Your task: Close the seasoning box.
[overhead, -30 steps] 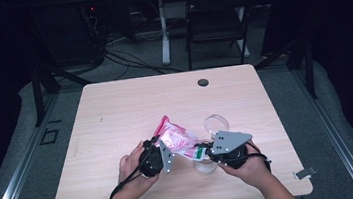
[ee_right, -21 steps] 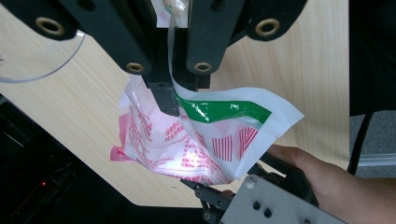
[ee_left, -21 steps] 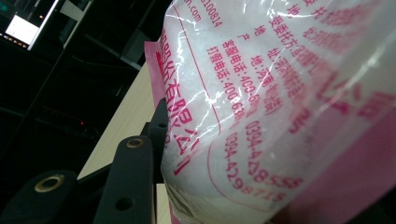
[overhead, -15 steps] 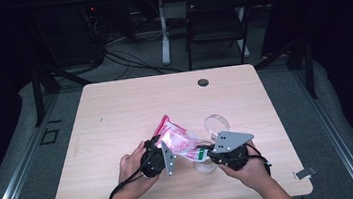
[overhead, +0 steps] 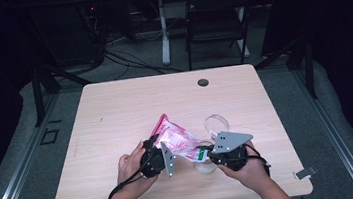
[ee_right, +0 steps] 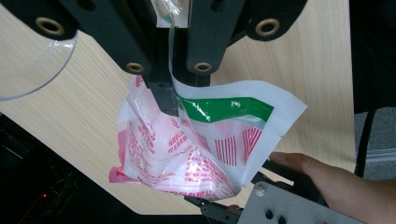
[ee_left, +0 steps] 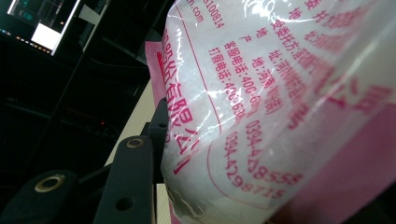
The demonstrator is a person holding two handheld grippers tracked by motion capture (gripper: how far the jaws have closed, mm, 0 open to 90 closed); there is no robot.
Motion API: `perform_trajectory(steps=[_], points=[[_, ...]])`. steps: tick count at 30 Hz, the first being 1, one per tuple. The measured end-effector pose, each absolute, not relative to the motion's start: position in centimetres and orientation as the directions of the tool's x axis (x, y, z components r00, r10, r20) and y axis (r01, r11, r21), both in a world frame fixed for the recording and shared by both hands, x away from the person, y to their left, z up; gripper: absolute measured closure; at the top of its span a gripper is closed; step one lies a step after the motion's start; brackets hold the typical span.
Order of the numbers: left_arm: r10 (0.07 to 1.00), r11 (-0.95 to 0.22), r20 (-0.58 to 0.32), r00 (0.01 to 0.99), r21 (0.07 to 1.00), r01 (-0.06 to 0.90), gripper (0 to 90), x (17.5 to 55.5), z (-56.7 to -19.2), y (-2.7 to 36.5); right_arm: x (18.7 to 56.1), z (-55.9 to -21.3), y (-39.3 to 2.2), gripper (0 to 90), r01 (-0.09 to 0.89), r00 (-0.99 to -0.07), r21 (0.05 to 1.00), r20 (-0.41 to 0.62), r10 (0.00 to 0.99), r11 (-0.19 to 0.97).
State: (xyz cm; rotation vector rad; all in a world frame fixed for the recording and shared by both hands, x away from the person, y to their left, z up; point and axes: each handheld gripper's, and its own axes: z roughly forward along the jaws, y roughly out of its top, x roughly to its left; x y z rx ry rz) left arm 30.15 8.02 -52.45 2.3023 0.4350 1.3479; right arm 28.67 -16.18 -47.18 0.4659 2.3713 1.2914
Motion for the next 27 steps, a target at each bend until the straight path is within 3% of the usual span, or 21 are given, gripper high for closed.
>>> perform_trajectory(steps=[27], points=[[0.421,-0.894,0.820,0.387,0.447,0.024,58.7,29.56,-51.73,7.87,28.90,-47.49,-16.37,90.0,0.110,-0.867,0.850,-0.172,0.468,0.516]])
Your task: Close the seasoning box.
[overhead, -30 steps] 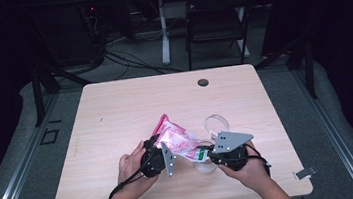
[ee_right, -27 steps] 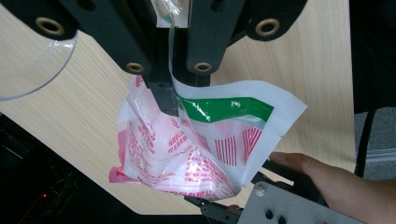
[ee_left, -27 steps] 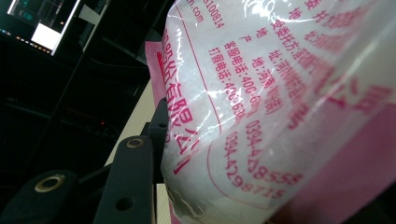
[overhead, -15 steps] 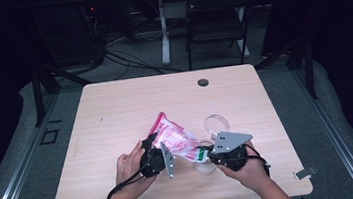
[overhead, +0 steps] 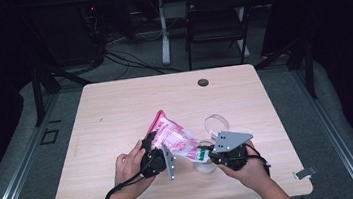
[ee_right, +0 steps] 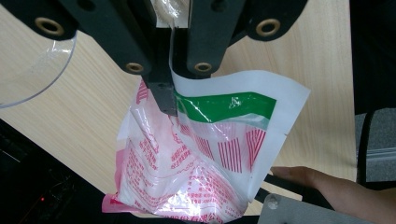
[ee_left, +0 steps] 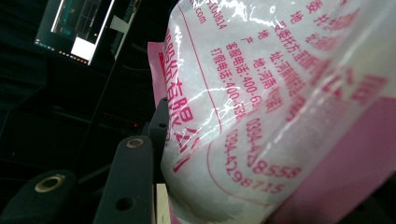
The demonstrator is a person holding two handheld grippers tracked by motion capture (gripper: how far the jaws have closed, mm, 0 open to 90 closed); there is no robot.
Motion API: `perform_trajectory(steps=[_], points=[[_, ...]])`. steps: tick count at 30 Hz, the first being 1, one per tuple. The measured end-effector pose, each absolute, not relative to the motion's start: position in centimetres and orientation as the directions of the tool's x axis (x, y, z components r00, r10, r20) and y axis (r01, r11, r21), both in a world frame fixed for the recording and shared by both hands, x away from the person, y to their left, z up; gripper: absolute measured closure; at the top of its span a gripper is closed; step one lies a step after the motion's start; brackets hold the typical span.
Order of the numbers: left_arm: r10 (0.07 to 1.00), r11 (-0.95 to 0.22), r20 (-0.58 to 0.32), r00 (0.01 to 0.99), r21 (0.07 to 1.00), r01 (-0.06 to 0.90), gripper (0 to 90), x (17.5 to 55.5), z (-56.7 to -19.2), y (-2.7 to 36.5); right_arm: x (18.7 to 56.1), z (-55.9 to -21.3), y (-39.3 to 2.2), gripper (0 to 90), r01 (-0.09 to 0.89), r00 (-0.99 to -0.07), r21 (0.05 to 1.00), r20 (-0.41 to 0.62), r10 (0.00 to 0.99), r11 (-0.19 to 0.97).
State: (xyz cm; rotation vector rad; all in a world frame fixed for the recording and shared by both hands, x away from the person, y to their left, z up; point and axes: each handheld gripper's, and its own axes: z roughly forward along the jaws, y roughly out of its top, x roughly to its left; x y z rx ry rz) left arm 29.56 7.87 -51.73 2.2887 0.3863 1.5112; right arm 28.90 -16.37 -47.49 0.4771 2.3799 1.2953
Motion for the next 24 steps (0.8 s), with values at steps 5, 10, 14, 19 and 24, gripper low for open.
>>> perform_trajectory(steps=[5,10,14,19,24], points=[[0.408,-0.902,0.828,0.384,0.431,0.028,58.7,29.52,-51.64,7.84,28.91,-47.52,-16.35,90.0,0.111,-0.867,0.849,-0.171,0.467,0.517],[0.399,-0.907,0.838,0.374,0.421,0.023,58.7,29.47,-51.60,7.73,28.94,-47.56,-16.44,90.0,0.115,-0.864,0.849,-0.171,0.473,0.517],[0.385,-0.914,0.850,0.360,0.405,0.020,58.7,29.40,-51.46,7.70,28.93,-47.56,-16.44,90.0,0.115,-0.864,0.849,-0.171,0.474,0.516],[0.380,-0.916,0.858,0.346,0.400,0.017,58.7,29.35,-51.31,7.64,28.93,-47.59,-16.47,90.0,0.116,-0.863,0.851,-0.169,0.476,0.512],[0.372,-0.921,0.865,0.337,0.389,0.018,58.8,29.29,-51.26,7.55,29.01,-47.68,-16.53,90.0,0.119,-0.864,0.851,-0.164,0.475,0.511]])
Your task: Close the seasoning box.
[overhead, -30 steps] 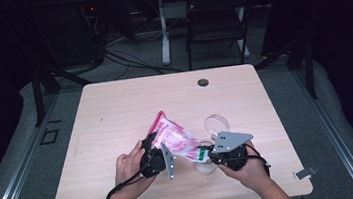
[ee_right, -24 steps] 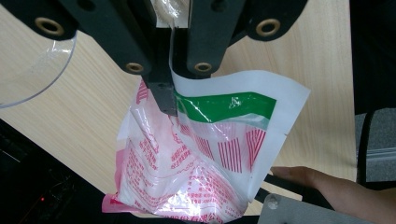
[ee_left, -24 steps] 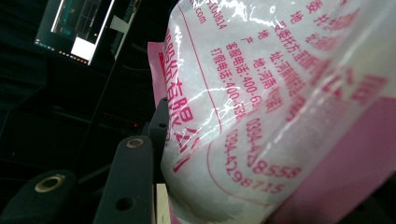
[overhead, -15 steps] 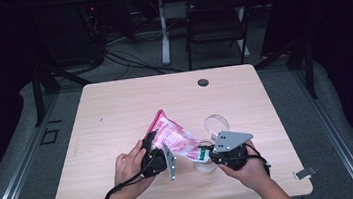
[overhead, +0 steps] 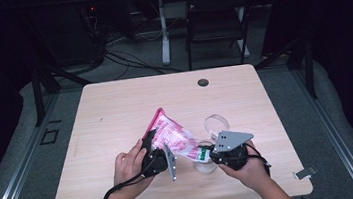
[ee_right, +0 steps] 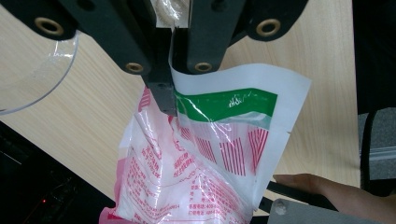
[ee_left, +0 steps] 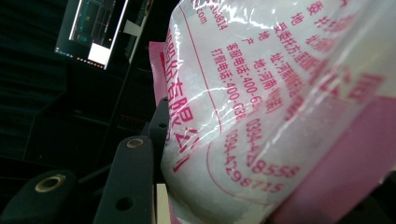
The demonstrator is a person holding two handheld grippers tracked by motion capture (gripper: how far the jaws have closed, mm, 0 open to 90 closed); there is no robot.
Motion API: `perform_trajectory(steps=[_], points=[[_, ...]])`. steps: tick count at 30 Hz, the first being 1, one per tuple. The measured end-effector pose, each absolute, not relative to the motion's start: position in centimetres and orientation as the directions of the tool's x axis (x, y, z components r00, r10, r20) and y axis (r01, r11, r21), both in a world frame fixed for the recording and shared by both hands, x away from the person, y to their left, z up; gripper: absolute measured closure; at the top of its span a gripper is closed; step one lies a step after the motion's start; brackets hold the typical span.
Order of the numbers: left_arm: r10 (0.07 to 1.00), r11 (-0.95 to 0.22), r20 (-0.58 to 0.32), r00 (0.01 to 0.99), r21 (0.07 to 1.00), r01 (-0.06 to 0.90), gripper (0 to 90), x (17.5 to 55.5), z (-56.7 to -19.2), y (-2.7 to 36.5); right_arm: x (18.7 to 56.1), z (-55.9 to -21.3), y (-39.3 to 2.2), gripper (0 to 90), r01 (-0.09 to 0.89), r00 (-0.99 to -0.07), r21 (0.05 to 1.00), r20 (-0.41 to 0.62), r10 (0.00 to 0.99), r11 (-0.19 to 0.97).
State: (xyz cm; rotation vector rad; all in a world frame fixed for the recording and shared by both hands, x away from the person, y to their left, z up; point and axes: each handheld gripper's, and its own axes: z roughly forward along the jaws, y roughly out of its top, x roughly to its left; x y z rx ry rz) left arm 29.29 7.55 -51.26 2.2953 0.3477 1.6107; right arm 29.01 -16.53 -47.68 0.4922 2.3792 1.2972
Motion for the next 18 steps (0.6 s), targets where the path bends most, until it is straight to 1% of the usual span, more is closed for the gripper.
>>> perform_trajectory(steps=[18], points=[[0.355,-0.928,0.881,0.313,0.373,0.002,58.8,29.10,-50.87,7.33,29.21,-47.69,-16.95,90.0,0.144,-0.858,0.863,-0.135,0.496,0.485]])
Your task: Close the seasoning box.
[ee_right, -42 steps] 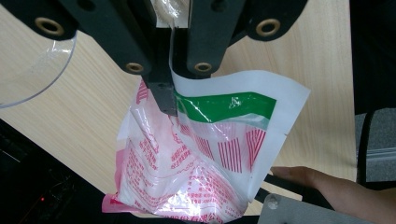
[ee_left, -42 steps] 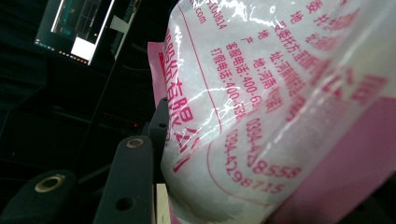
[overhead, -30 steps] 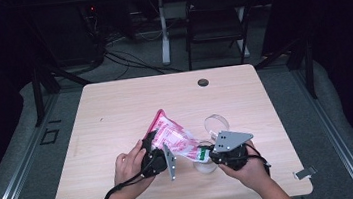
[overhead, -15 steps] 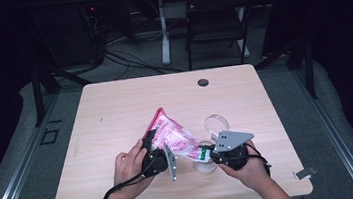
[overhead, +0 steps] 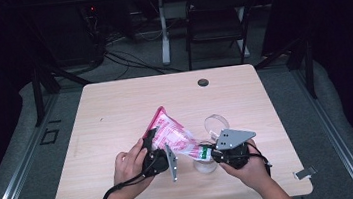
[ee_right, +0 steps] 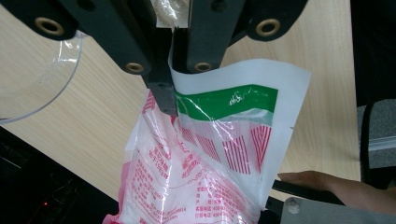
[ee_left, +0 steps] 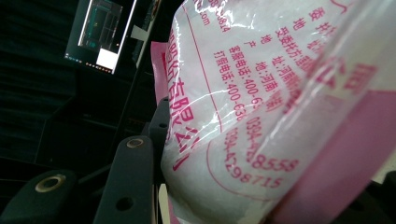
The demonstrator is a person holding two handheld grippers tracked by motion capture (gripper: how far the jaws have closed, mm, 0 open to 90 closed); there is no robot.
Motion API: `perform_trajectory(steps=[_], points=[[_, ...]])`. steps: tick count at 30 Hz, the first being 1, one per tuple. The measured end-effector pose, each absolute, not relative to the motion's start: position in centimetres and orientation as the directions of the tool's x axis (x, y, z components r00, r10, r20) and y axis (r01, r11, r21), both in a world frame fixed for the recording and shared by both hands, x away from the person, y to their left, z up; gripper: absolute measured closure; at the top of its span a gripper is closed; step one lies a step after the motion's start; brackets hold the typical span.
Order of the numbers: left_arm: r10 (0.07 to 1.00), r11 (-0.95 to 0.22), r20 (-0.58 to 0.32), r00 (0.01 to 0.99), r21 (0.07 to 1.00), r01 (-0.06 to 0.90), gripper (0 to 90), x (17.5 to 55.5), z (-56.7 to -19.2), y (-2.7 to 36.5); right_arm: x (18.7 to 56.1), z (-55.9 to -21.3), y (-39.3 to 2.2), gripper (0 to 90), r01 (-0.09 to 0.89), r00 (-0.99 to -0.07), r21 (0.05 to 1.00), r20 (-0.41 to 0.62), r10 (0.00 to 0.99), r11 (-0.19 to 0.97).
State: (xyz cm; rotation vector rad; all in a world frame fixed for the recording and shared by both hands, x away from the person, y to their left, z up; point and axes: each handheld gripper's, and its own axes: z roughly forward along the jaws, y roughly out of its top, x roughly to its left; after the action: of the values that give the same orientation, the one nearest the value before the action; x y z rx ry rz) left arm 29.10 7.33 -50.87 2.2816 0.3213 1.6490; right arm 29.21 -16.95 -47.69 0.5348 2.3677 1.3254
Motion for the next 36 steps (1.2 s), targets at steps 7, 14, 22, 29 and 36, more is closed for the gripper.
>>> perform_trajectory(steps=[7,14,22,29,36], points=[[0.349,-0.929,0.884,0.310,0.370,-0.008,58.9,29.0,-50.8,7.2,29.4,-47.8,-17.3,90.0,0.169,-0.851,0.870,-0.108,0.513,0.464],[0.347,-0.928,0.885,0.310,0.371,-0.019,58.9,28.9,-50.8,7.0,29.5,-47.8,-17.5,90.0,0.184,-0.844,0.873,-0.096,0.528,0.452],[0.336,-0.931,0.888,0.315,0.363,-0.029,58.9,28.8,-50.8,6.8,29.6,-47.8,-17.8,90.0,0.194,-0.828,0.873,-0.100,0.552,0.448],[0.332,-0.932,0.889,0.315,0.361,-0.036,58.9,28.8,-50.8,6.6,29.7,-48.0,-17.9,90.0,0.195,-0.817,0.863,-0.120,0.564,0.466],[0.332,-0.931,0.888,0.317,0.362,-0.039,59.0,28.8,-50.8,6.6,29.7,-48.3,-18.0,90.0,0.200,-0.813,0.857,-0.126,0.568,0.476]])
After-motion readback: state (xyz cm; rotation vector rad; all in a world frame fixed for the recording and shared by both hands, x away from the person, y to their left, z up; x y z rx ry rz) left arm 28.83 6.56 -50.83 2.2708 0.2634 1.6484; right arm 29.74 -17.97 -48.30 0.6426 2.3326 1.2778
